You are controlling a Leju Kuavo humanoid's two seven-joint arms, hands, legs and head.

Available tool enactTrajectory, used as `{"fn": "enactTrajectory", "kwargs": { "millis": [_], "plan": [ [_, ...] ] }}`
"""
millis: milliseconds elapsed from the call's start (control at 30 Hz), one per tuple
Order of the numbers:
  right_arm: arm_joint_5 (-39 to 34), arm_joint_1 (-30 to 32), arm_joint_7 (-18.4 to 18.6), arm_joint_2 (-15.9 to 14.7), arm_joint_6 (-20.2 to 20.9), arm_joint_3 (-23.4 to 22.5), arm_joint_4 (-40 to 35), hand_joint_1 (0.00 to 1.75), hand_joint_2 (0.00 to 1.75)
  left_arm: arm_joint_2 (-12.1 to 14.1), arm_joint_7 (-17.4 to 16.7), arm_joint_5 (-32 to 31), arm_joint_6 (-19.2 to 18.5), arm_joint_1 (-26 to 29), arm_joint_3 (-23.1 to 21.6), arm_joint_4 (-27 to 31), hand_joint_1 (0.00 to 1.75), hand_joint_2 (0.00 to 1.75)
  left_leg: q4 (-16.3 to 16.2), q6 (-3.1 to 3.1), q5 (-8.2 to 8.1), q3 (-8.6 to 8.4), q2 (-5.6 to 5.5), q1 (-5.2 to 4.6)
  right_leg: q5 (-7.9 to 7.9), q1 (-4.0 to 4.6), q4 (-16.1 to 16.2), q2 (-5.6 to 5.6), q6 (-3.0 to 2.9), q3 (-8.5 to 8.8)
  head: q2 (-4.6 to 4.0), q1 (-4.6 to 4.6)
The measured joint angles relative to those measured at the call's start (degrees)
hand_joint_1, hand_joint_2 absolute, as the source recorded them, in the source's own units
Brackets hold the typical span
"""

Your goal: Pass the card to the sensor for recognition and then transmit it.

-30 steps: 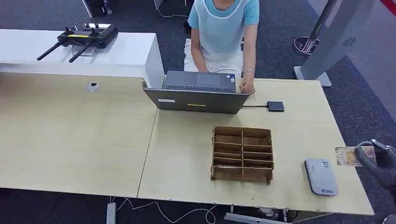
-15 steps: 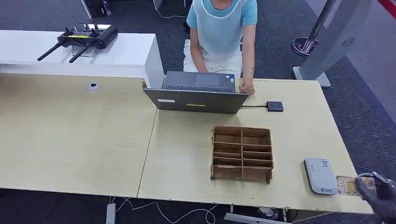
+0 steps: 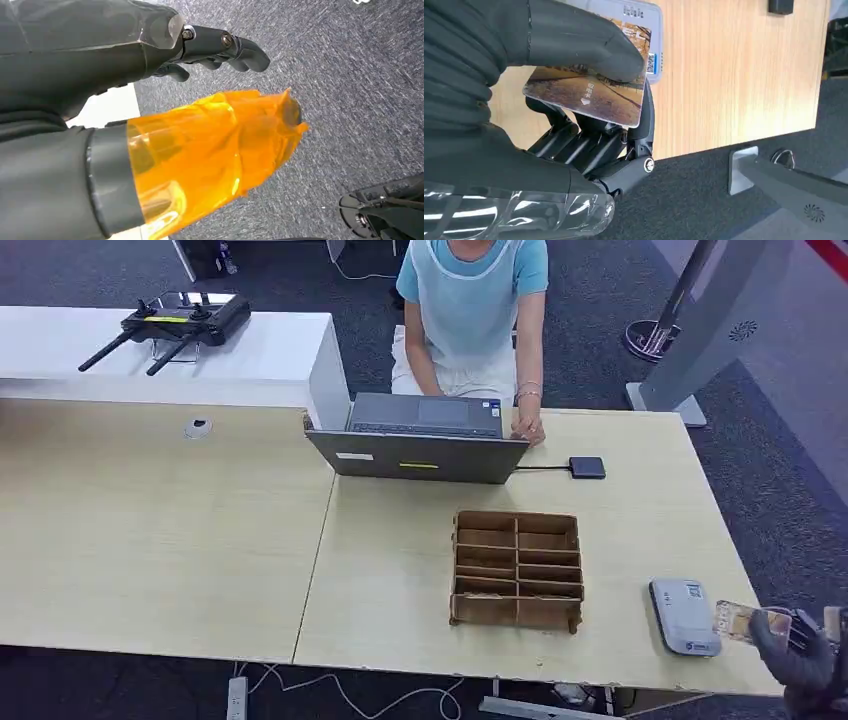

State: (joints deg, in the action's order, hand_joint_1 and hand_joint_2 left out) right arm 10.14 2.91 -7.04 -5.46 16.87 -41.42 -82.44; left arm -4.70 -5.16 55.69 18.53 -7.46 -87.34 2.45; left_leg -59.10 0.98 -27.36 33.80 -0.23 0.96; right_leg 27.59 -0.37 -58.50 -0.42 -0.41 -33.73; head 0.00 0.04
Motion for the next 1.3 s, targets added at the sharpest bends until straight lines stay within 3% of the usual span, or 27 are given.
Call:
{"fn": "enactTrajectory", "kwargs": {
  "millis": [500,1300],
  "plan": [
    [7.26,-1.67,2.58,3.15,-5.35,-0.17,0.0,1.75,1.75,0.0,-0.09,-0.42,-0.5,-0.02,0.0,0.0,0.0,0.0,0.0,0.0,0.0,-0.01,-0.01,0.0,0.0,0.0,0.0,-0.01,0.0,0.02,0.0,0.02],
    [10.23,-3.89,2.91,5.05,-6.6,-0.7,1.92,1.75,1.75,0.0,-0.15,-1.6,-0.87,-0.07,0.0,0.0,0.0,0.0,0.0,0.0,0.0,-0.02,-0.01,-0.01,0.0,0.0,0.0,-0.01,0.0,0.03,0.0,0.0]
  ]
}}
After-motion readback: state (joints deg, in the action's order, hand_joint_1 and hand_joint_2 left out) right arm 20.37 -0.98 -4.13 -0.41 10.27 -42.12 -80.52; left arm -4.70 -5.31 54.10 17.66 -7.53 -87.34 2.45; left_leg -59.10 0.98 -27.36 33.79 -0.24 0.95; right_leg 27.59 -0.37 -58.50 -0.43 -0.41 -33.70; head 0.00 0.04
